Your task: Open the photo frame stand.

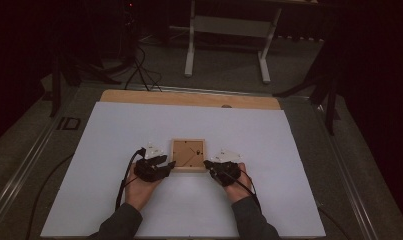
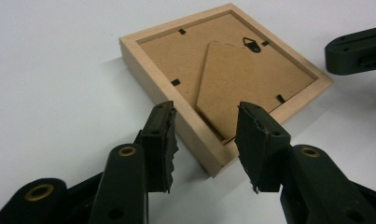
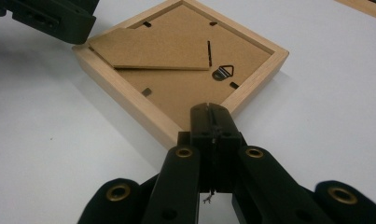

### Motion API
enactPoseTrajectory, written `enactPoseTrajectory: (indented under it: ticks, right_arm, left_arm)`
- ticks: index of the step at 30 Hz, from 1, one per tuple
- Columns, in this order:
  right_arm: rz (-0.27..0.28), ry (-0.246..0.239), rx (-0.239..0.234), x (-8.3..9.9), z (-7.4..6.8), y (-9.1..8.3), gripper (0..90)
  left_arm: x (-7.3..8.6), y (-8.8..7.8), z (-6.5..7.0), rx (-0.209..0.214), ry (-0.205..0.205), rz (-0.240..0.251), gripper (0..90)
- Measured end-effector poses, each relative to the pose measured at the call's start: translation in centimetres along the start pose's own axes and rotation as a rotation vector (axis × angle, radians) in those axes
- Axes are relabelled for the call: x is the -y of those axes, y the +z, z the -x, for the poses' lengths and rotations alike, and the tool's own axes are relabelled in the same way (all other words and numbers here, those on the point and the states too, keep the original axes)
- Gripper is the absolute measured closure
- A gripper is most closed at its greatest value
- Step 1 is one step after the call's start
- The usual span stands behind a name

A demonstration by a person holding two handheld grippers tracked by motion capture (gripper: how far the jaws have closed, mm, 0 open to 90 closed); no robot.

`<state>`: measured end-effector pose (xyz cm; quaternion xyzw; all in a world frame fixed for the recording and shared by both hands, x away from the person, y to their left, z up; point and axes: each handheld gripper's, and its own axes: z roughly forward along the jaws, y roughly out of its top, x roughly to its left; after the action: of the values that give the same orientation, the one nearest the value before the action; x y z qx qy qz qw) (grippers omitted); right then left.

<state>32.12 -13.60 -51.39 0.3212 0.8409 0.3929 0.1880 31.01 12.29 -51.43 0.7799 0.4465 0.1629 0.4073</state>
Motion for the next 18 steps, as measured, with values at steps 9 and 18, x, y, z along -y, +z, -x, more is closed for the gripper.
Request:
enactPoseTrajectory:
  ticks: [9,18]
  right_arm:
    - [-0.003,-0.002,-0.008,0.03,-0.16,0.15,89.4]
    - [0.007,0.001,-0.019,0.03,-0.28,0.37,89.5]
  left_arm:
    - [-0.44,-0.08,0.53,0.018,0.024,0.002,54.6]
    - [-0.96,0.51,0.51,0.058,0.016,-0.020,54.6]
